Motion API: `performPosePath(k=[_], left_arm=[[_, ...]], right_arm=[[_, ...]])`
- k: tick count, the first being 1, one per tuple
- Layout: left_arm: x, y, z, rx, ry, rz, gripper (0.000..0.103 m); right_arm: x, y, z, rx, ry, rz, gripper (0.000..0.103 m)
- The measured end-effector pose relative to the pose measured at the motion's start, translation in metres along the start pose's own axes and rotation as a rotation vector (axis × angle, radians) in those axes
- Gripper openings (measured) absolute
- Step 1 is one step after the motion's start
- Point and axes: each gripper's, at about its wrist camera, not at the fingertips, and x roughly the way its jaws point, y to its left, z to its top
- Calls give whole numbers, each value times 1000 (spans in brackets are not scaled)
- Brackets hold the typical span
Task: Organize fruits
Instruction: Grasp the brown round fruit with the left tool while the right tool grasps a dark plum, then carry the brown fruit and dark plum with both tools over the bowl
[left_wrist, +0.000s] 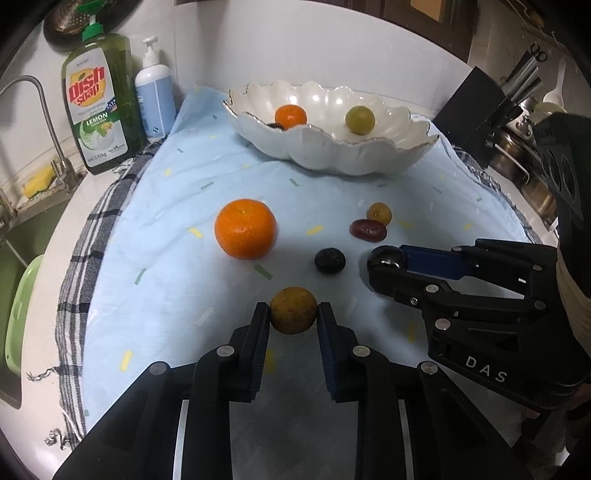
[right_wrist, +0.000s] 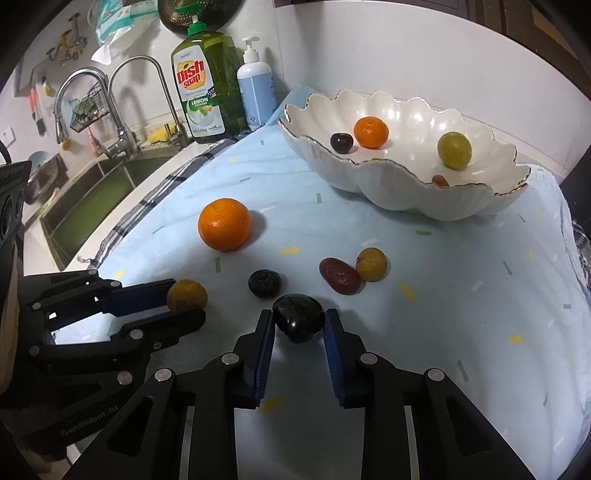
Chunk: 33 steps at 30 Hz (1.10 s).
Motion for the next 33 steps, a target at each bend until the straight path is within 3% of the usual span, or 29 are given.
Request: performPosePath(k=[16,33], left_arm=[[-44,-10,18,3,-108,-18,27],[-86,-33,60,69,-263,-45,27]], right_arm=[[-55,1,7,9,-101,-16,29],[-122,-13,30,39,-285,-67,29]])
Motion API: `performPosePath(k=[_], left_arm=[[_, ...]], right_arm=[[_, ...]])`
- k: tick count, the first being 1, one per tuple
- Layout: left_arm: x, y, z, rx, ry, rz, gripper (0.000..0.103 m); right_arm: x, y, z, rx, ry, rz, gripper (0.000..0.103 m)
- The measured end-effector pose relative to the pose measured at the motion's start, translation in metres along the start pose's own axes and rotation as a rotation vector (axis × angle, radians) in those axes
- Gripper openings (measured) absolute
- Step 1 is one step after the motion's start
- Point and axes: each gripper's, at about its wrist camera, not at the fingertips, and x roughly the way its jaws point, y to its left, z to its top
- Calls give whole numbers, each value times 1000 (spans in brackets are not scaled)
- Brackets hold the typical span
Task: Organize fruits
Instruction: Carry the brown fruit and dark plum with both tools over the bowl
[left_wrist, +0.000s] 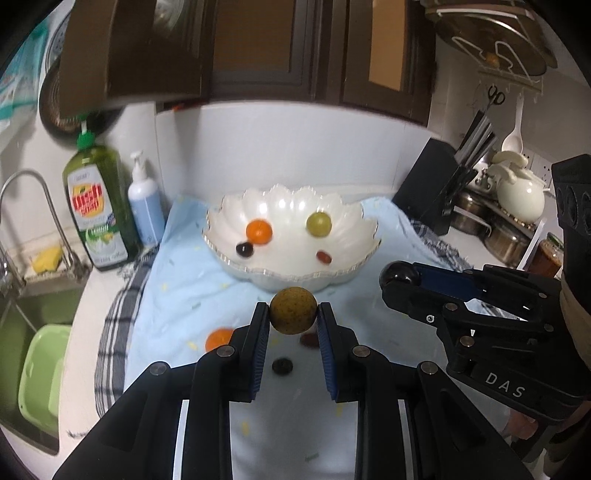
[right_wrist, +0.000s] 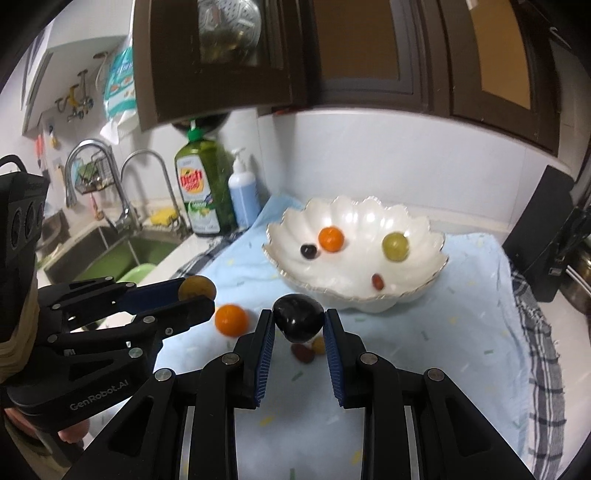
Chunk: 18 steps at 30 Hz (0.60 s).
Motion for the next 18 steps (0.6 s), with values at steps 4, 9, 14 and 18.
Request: performPosePath(k=[4,9,14,18], left_arm=[[-1,-5,13,16,-29,-2,27],[2,-8,28,30,-53,-6,27],[9,-10,43,40,-66,-3,27],[18,-10,55,45,-72,3,27]], right_arm=[[-8,-6,9,3,-39,-22,29],[-11,-16,20,7,-75,-47,29],[-8,-24,33,7,-102,-66,29],[-2,-31,43,8,-116,-76,29]])
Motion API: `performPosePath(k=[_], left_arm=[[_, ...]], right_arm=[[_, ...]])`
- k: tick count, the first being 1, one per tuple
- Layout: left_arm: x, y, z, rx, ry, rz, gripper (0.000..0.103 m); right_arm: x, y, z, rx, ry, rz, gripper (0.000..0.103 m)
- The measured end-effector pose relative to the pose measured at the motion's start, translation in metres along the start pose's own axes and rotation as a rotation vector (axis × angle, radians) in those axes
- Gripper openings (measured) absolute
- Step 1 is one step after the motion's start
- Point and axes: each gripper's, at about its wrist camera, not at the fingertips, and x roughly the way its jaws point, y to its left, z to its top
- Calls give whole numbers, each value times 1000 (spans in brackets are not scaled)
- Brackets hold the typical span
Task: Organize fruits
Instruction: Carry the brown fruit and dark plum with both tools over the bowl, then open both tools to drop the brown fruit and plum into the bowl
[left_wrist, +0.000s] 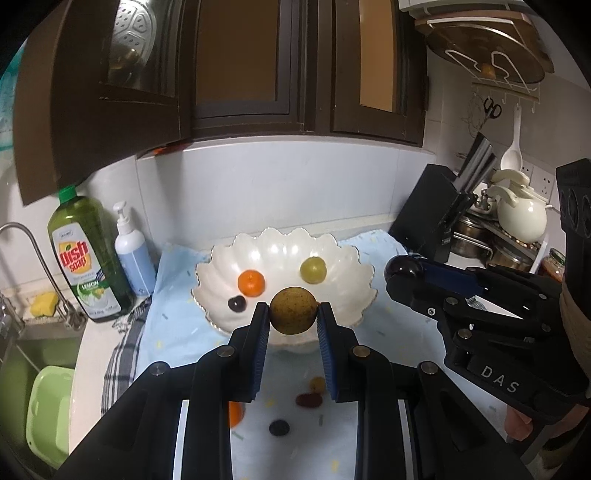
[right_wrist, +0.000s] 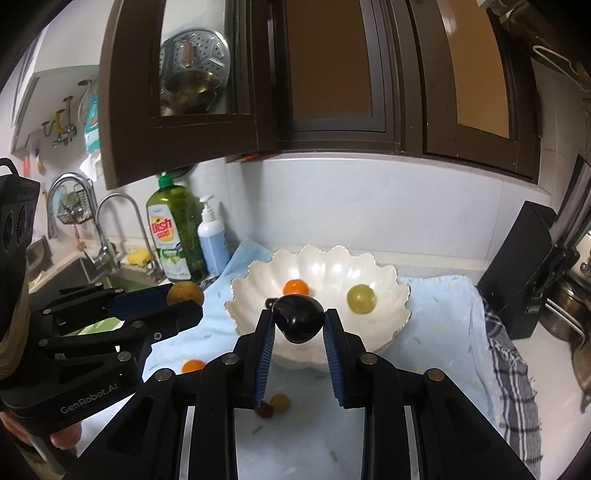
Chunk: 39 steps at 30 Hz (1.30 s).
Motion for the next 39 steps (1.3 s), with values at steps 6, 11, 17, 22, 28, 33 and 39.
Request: performPosePath(k=[6,11,17,22,28,33,39], left_arm=[[18,2,18,11,-13,6,27],[39,5,29,18,-6,4,27],[70,9,39,22,14,-2,27],[94,13,43,16,33,-9,27],[126,17,45,11,83,-24,27],[156,20,42,4,145,-40,27],[190,25,35,-18,231,-53,27]], right_arm=[[17,-12,13,-3,-8,-20,29],[35,-21,21,-2,0,-31,29],[64,-34,25,8,36,-42,29],[86,-45,25,27,77,-58,29],[111,-54,25,33,129,-71,29],[138,-64,22,56,184,-56,29],[167,-73,14,83,254,-55,29]])
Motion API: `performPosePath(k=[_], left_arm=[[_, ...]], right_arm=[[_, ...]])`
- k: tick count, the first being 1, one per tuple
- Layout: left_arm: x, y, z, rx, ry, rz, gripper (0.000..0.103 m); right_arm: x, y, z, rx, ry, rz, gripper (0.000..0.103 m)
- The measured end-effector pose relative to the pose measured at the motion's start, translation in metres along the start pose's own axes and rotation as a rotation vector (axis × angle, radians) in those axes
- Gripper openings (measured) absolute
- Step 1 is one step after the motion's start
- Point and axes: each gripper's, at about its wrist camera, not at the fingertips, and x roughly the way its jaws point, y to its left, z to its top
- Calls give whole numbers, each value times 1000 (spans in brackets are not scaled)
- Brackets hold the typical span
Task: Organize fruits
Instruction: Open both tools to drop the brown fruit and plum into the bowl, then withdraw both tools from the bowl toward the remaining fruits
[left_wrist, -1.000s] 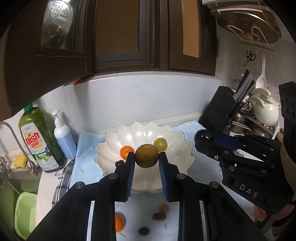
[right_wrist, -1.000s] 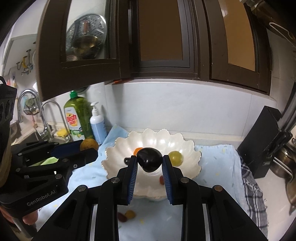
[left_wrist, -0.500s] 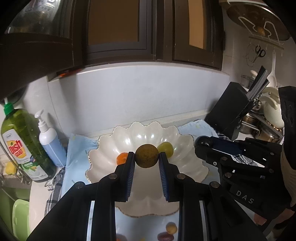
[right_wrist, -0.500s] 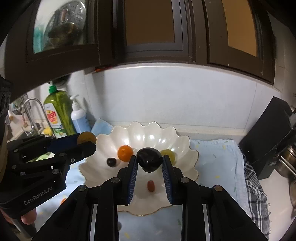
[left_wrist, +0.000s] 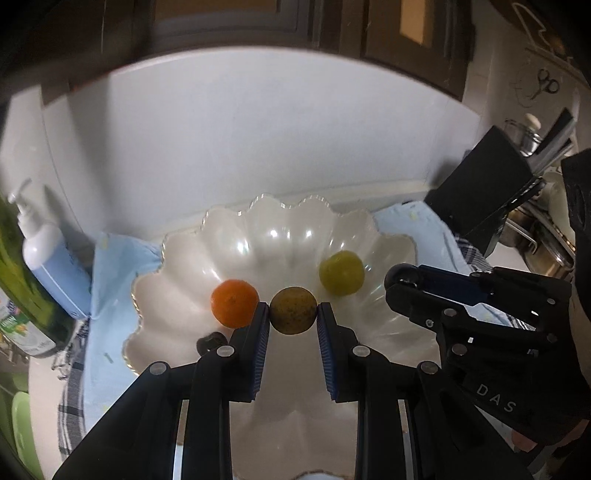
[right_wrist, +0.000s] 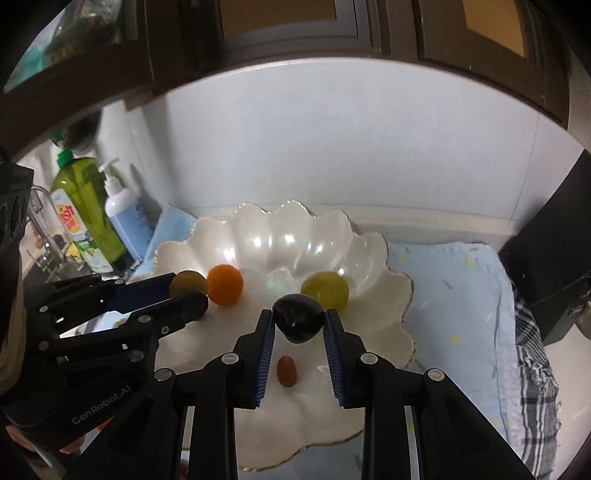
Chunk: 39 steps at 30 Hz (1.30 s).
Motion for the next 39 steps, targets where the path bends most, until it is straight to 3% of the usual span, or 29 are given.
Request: performPosePath(k=[7,12,17,20,28,33,39], left_arm=[[25,7,-2,-36,87,-16,27],[30,7,-1,-26,98,-1,28],[28,9,-1,-14,81,41,52],[23,11,-1,-14,67,72,61],[5,18,-2,-29,32,135,83],[-8,18,-4,-36,8,156,90],[-29,20,-10,-56,-20,183,94]], right_arm=[[21,-5,0,5,56,-12,29],[30,-6,-2,-1,87,-19,29],[34,-7,-4,3,103,-29,30],[34,-9,-4,10,104,-34,43],[19,-8,0,9,51,-93,61],[5,-5,3,10,13,-113,69],[-14,-1,0,11,-14,-117,71]])
